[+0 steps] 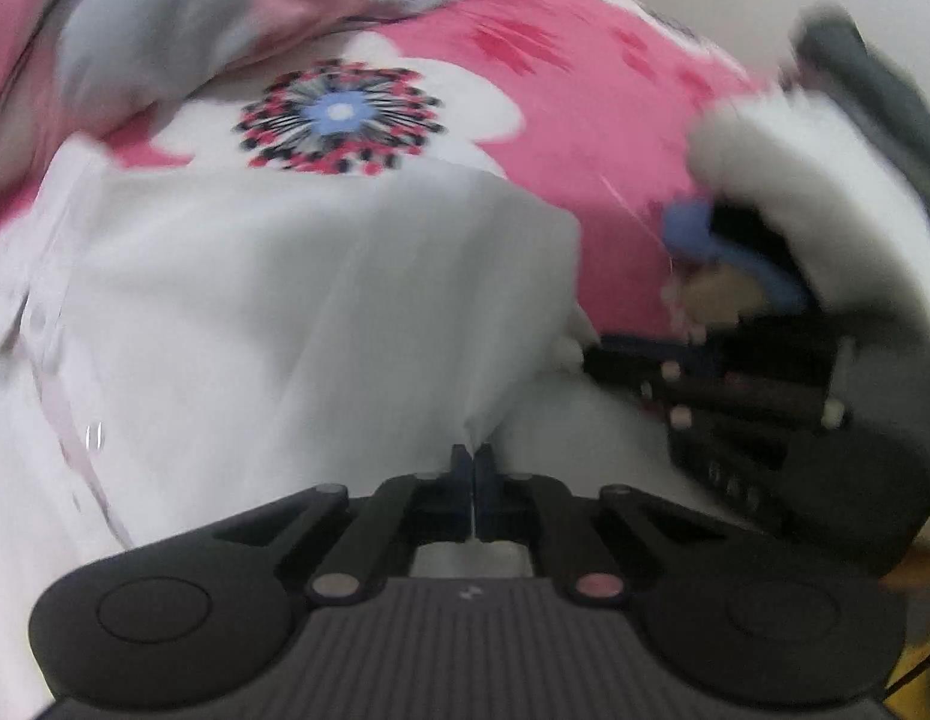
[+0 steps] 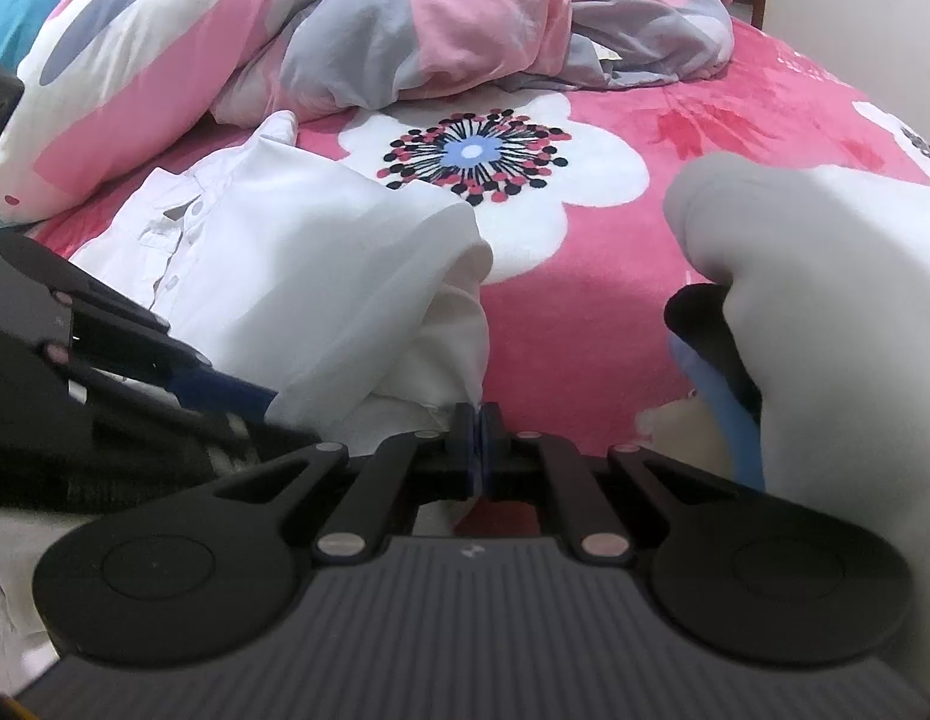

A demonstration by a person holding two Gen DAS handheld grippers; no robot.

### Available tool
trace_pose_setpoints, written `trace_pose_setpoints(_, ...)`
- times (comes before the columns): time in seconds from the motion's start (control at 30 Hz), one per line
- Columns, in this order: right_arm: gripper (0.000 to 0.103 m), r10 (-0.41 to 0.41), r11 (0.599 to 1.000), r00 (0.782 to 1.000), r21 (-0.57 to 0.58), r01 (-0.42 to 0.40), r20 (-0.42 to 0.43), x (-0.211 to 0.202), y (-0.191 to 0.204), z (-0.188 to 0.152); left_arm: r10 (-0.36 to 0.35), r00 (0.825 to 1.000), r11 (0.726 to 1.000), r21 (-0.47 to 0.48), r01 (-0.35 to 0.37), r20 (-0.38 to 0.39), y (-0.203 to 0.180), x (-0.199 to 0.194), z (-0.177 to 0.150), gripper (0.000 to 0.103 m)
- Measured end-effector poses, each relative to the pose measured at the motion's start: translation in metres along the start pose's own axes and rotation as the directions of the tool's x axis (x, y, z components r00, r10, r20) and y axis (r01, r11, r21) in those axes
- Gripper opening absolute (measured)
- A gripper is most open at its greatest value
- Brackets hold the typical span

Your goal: Fold clothes

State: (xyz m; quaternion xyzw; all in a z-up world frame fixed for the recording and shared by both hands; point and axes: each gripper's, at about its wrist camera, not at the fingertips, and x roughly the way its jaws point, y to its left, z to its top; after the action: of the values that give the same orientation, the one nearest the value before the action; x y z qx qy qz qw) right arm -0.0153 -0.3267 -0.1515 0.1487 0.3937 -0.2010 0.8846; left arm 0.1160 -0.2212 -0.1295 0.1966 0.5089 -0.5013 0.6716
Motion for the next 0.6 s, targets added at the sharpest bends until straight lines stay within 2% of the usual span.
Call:
trace_pose_setpoints(0.07,0.001,0.000,1.000,1.000,-0.011,0.000,-0.002,-0.001,0.000,0.000,-0.105,0.994,0.986,-0.132,0.106,0.016,0.020,-0.011,0.003,0.001)
trace_pose_setpoints(0.1,0.001,0.000,1.000,1.000,-0.015,0.000,-0.003,-0.001,0.000,0.000,-0.173,0.984,0.956,-0.234,0.178,0.043,0.036,-0.018,0.003,0.001)
trace_pose_setpoints(0.13,0.001,0.001,1.000,1.000,-0.020,-0.001,-0.003,-0.002,0.000,0.001,-0.238,0.968,0.909,-0.334,0.251,0.078,0.052,-0.024,0.003,0.000)
trace_pose_setpoints(0.2,0.001,0.002,1.000,1.000,-0.030,-0.003,-0.002,-0.004,0.001,0.001,-0.352,0.922,0.772,-0.506,0.383,0.162,0.085,-0.028,-0.001,0.000)
trace_pose_setpoints(0.27,0.001,0.000,0.999,1.000,-0.043,0.000,-0.003,-0.008,0.001,0.002,-0.413,0.870,0.603,-0.636,0.482,0.269,0.117,-0.029,-0.009,0.000)
trace_pose_setpoints(0.3,0.000,-0.001,0.999,1.000,-0.050,0.001,-0.006,-0.010,0.002,0.003,-0.426,0.843,0.507,-0.686,0.523,0.327,0.133,-0.028,-0.015,0.000)
trace_pose_setpoints(0.33,0.000,-0.002,0.998,1.000,-0.057,0.002,-0.008,-0.012,0.002,0.003,-0.427,0.826,0.440,-0.713,0.546,0.368,0.145,-0.026,-0.018,0.000)
trace_pose_setpoints(0.37,0.000,-0.004,0.998,1.000,-0.064,0.004,-0.009,-0.015,0.003,0.003,-0.429,0.813,0.390,-0.730,0.561,0.395,0.156,-0.024,-0.022,0.000)
trace_pose_setpoints(0.47,0.000,-0.018,0.995,1.000,-0.097,0.017,-0.015,-0.018,0.006,0.003,-0.421,0.826,0.340,-0.779,0.527,0.375,0.174,-0.011,-0.027,0.000)
trace_pose_setpoints(0.6,0.000,-0.060,0.988,0.996,-0.146,0.050,-0.061,-0.008,0.010,-0.001,-0.445,0.867,0.305,-0.872,0.384,0.226,0.182,0.021,-0.038,0.000)
